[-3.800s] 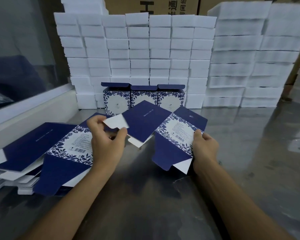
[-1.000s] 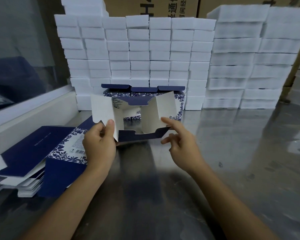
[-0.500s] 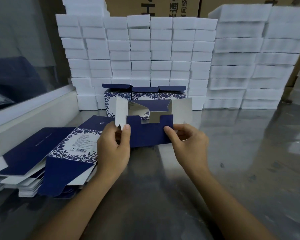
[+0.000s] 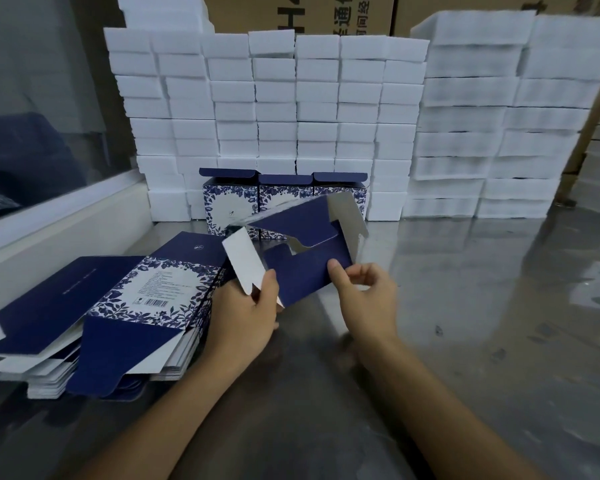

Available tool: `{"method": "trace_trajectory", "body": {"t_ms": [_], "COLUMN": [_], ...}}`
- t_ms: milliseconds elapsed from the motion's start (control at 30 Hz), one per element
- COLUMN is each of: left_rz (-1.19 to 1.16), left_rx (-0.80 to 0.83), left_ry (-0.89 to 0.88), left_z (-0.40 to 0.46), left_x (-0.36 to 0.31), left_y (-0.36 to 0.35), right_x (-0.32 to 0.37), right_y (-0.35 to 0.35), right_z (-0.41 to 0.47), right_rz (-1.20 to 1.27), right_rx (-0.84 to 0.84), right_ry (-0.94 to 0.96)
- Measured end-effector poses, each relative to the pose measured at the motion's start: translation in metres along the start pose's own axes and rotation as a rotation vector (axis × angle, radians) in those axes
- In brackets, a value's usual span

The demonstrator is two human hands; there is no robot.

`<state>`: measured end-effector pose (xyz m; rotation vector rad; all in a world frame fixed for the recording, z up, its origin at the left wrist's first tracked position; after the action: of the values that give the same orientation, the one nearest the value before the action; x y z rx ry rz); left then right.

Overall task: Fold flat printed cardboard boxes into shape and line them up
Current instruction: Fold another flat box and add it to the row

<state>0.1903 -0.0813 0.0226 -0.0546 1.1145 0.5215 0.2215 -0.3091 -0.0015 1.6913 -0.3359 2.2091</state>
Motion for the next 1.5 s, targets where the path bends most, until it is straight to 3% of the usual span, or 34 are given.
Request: {"method": "trace_trajectory", "body": {"t_ms": [100, 233, 367, 600, 800, 1067, 1300, 1500], "left_rz": [-0.155, -0.245, -0.287, -0.251, -0.192, -0.141, -0.119, -0.112], "left_rx": [0.028, 0.076, 0.086, 0.161, 0.21, 0.248, 0.156, 0.097], "left_ry": [0.149, 0.231, 0.309, 0.251, 0.258, 0.202, 0.207, 0.119], "left_z": [-0.004, -0.007, -0.008, -0.009, -0.005, -0.004, 0.001, 0.004], "left_x": [0.012, 0.015, 0.02, 0.009, 0.017, 0.013, 0.018, 0.009], "left_y": [-0.011, -0.018, -0.015, -0.021, -0.023, -0.024, -0.012, -0.005], "right_x": [0.002, 0.018, 0.02, 0.021, 0.024, 0.022, 0.014, 0.006], "right_y": [-0.013, -0.05, -0.058, -0.051, -0.03, -0.024, -0.002, 0.003], "right_z": [-0.004, -0.029, -0.037, -0.031, -0.015, -0.007, 0.008, 0.012], "right_rz": [-0.022, -0.198, -0.25, -0.218, -0.086, -0.113, -0.022, -0.119], "right_rx": [0.115, 0.393, 0.465, 0.415, 0.269, 0.221, 0.1, 0.097], "right_ry": [0.002, 0.171, 0.212, 0.196, 0.207, 0.222, 0.146, 0.105]}}
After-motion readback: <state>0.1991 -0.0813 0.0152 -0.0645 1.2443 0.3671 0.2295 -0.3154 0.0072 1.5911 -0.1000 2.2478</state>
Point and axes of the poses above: each hand's wrist, its own z-axis towards the middle knuckle, its own y-axis out of the back of the hand, x = y × z, the point moved 10 cm from there along z, towards the middle knuckle, and after that the axes turned 1 degree about x, right-handed, at the moved point
